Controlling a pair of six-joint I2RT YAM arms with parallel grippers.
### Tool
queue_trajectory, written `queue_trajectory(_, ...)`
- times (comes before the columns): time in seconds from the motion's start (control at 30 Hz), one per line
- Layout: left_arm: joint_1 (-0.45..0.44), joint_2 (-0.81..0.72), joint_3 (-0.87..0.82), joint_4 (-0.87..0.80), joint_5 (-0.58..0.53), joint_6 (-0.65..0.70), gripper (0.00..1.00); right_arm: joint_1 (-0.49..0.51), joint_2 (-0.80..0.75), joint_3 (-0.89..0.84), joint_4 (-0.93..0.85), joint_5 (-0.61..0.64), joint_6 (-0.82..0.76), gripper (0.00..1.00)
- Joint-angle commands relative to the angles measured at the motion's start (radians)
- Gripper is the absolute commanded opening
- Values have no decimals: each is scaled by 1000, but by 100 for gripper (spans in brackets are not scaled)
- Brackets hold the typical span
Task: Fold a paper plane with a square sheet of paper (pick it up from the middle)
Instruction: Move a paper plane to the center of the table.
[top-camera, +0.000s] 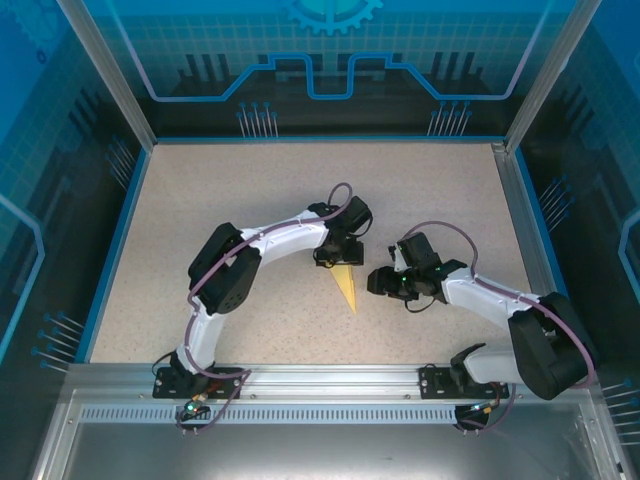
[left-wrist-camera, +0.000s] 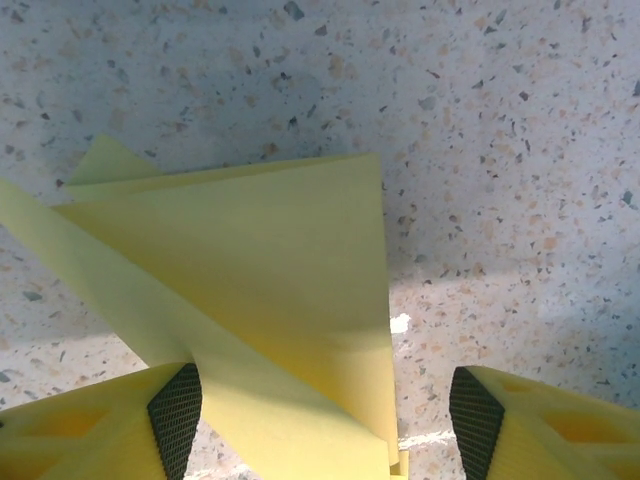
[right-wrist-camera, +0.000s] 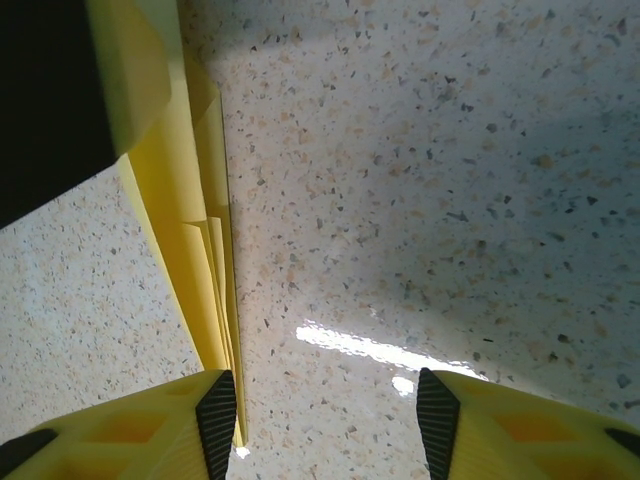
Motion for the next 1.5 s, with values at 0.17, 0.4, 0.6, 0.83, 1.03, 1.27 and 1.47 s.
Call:
queue_trajectory(0.17,-9,-13,18,-47,-2,2,63,-14,-13,-4,-16,11,0,55)
queue_trajectory(0.4,-9,-34,3,-49,-10,4,53,-14,-7,2,-12,8,3,55)
queue_trajectory(0.6,-10,-61,-37,-55,-31,4,47,-14,-1,4,-9,5,3,55)
queue_trajectory(0.83,-9,-119,-107,-37,-52,-11,45,-11,16,7,30,-26,12,55)
queue_trajectory(1.03,-7,-174,-184,5,-68,-25,38,17,54,36,85,-78,2,54)
queue_trajectory(1.27,-1,-209,-233,29,-71,-29,28,49,154,89,128,-115,-14,54)
queue_trajectory(1.47,6,-215,-255,38,-71,-28,27,69,242,128,176,-152,-20,56)
